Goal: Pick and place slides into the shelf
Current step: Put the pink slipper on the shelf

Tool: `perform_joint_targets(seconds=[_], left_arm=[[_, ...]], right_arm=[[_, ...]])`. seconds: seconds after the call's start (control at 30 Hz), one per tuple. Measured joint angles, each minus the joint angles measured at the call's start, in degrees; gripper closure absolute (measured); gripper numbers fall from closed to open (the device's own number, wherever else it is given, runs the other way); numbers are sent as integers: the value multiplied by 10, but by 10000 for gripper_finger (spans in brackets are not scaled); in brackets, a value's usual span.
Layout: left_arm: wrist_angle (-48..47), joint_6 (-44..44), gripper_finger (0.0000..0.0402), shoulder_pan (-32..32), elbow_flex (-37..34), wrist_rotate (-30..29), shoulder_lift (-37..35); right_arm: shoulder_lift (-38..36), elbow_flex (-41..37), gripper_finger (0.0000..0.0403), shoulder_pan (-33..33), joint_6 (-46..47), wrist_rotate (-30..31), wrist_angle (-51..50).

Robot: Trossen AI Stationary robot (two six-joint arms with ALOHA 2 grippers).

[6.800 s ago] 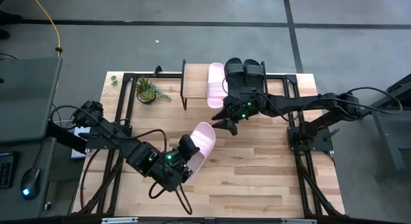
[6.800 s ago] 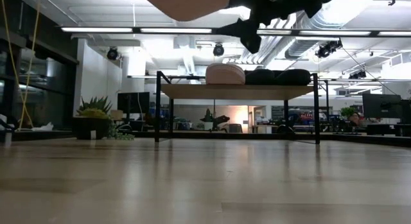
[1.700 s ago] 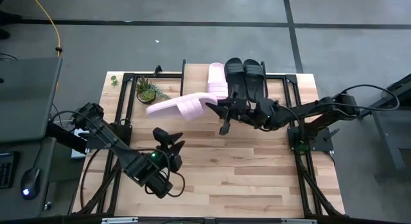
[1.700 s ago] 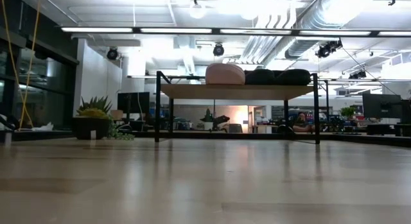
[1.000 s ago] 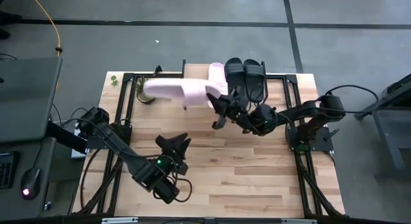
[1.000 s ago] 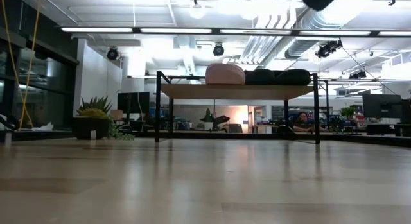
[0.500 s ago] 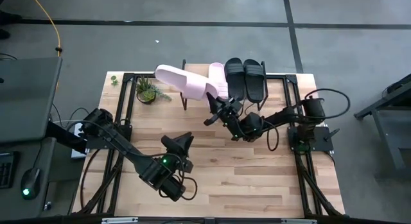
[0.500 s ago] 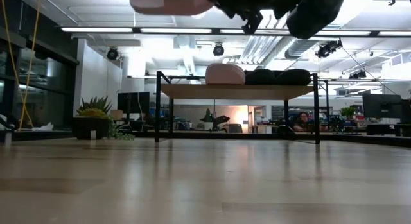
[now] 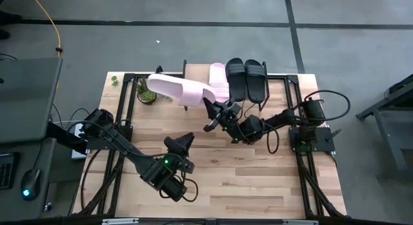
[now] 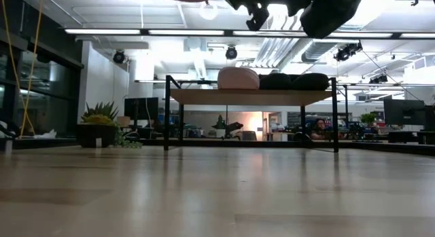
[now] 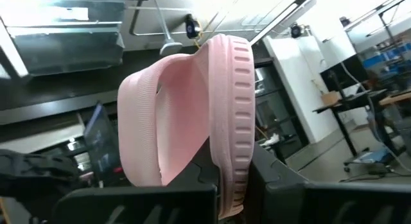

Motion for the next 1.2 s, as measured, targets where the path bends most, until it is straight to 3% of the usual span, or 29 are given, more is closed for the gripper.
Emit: perform_joint_targets(seconds=[0.43,0.87,1.2], left_arm=[[-1,115,272,34,59,0,-1],[-44,143,160,36,64,0,-1],[-164,92,180,36,63,0,-1]], right_arm=[[0,0,393,9,41,-13,0],[0,0,395,9,87,-44,0],[-1,-5,396,-5,204,-71,-25]])
